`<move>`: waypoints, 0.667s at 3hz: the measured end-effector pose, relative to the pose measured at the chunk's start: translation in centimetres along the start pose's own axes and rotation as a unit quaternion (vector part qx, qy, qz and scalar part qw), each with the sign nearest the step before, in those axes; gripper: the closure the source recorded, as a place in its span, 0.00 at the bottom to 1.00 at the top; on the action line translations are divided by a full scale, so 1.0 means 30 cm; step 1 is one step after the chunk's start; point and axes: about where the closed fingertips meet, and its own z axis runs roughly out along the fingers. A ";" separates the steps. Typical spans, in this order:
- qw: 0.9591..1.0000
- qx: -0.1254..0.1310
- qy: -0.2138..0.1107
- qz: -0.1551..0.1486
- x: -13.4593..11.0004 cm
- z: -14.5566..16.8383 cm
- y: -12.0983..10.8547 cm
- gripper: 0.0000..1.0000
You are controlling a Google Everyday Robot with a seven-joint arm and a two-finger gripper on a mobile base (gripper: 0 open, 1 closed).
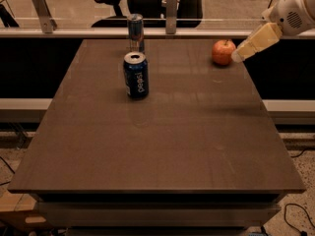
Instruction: Move apple near pepsi can
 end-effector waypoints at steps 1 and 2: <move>0.999 0.016 -0.014 0.033 -0.009 0.014 -0.029 0.00; 0.997 0.031 -0.041 0.065 -0.011 0.046 -0.073 0.00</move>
Offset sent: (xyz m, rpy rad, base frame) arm 0.0437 -0.0155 -0.0040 0.1937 -0.0747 -0.1978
